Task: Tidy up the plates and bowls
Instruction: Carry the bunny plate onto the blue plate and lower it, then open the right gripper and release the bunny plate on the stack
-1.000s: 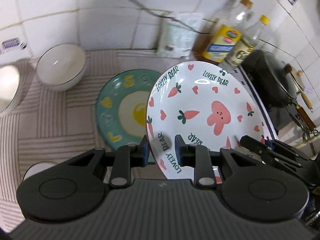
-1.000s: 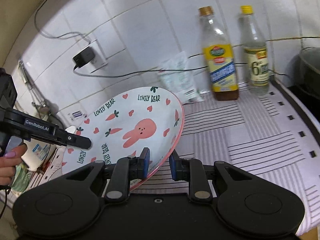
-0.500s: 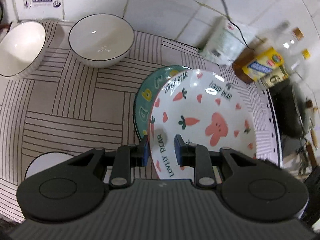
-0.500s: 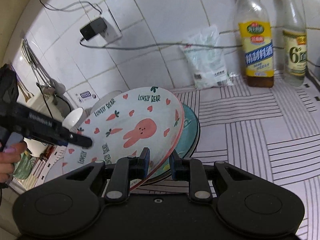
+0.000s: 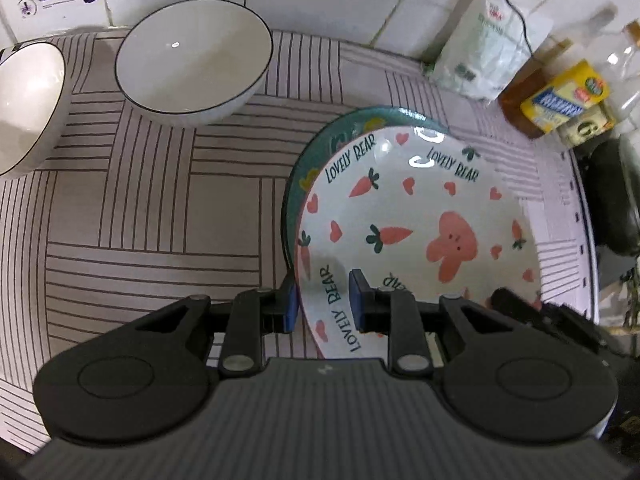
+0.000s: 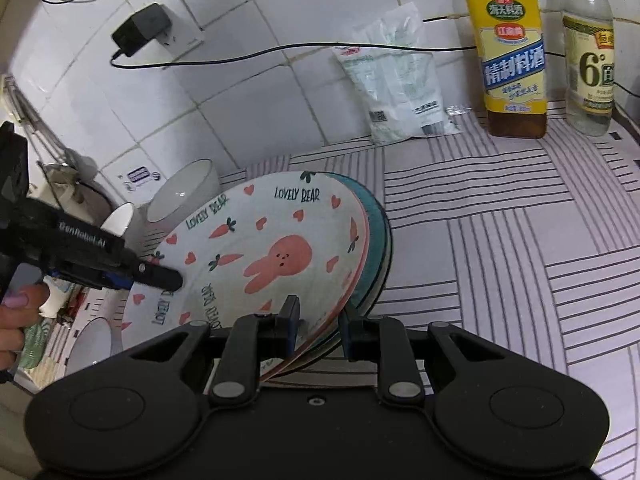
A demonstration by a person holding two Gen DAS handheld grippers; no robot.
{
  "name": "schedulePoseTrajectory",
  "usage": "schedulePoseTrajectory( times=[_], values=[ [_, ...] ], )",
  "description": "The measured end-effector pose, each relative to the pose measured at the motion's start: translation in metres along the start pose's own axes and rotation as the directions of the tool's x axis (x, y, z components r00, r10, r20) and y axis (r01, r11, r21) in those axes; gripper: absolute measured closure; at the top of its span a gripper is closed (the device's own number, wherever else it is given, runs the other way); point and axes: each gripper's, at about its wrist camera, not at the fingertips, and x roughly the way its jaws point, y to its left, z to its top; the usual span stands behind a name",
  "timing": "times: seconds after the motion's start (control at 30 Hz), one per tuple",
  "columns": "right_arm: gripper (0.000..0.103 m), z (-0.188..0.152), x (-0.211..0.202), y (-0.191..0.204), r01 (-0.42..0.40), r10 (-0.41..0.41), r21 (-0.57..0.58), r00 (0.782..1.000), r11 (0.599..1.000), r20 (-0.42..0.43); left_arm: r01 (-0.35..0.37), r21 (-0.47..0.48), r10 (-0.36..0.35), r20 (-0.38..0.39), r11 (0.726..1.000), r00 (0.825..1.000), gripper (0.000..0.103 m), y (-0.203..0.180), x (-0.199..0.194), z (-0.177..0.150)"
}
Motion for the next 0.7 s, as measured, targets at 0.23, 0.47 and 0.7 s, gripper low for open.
schedulePoseTrajectory(
  times=[0.23, 0.47, 0.7],
  values=[
    [0.077, 0.008, 0.006, 0.007, 0.058, -0.058, -0.021, 0.997, 0.998, -0.04, -0.065, 0.083, 0.068, -0.031, 0.994, 0.997, 0.079, -0.014, 0.006, 0.002],
    [0.073, 0.019, 0.016, 0.02, 0.129, -0.134, -0.095, 0.989, 0.987, -0.054, -0.068, 0.028, 0.07, -0.079, 0.997, 0.994, 0.078, -0.011, 0.013, 0.008],
    [0.065, 0.015, 0.026, 0.042, 0.24, -0.255, -0.228, 0.966, 0.944, -0.039, -0.108, 0.026, 0.11, -0.095, 0.994, 0.989, 0.078, -0.013, 0.021, 0.006]
  ],
)
